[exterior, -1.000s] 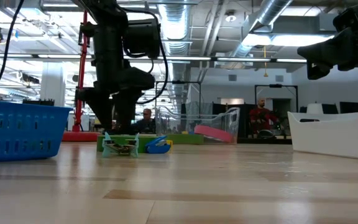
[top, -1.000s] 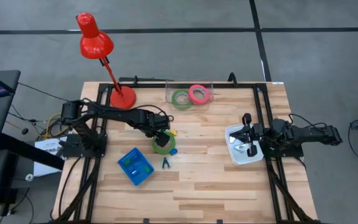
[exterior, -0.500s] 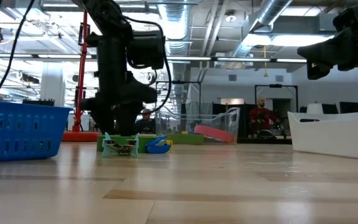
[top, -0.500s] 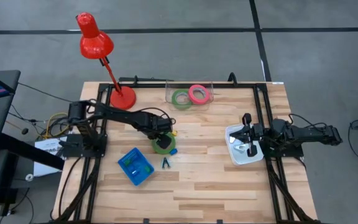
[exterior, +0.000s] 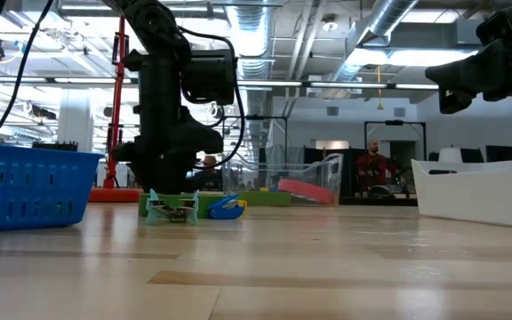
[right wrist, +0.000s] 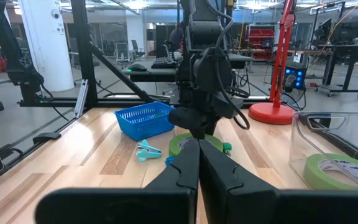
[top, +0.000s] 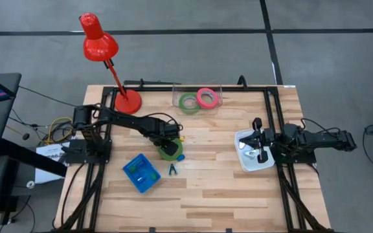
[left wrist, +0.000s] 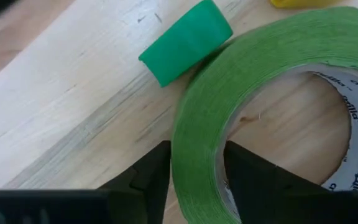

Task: Pick and place Stapler, Stapler remover, tape
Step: Put the green tape into the transparent bin

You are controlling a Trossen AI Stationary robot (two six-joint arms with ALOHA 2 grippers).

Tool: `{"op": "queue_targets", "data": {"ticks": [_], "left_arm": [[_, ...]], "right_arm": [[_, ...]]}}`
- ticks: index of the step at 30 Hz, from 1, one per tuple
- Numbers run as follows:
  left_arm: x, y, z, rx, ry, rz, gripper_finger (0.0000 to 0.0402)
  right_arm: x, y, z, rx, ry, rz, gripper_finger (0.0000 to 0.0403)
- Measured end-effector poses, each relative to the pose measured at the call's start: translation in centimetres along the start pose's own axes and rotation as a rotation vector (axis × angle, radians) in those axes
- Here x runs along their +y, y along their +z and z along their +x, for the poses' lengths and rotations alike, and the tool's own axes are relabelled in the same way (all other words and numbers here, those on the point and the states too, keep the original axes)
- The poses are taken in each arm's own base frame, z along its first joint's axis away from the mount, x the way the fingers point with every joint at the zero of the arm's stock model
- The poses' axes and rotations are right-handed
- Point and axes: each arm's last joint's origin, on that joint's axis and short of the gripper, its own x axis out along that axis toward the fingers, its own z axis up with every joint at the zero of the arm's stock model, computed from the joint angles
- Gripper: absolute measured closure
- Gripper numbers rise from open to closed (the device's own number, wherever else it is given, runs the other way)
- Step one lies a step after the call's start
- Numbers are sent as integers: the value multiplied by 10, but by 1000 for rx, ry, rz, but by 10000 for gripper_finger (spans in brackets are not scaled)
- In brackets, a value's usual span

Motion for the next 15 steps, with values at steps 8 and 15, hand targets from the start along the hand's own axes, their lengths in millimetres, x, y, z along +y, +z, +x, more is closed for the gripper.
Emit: {"op": "queue_targets", "data": {"ticks": [8, 15], "left_arm": [[2, 1, -16, -41, -30, 0, 291], [5, 2, -32, -89, -60, -4, 305]], "right_arm": [[0, 0, 0, 0, 0, 0, 403], [0, 0, 0, 0, 0, 0, 403]]}}
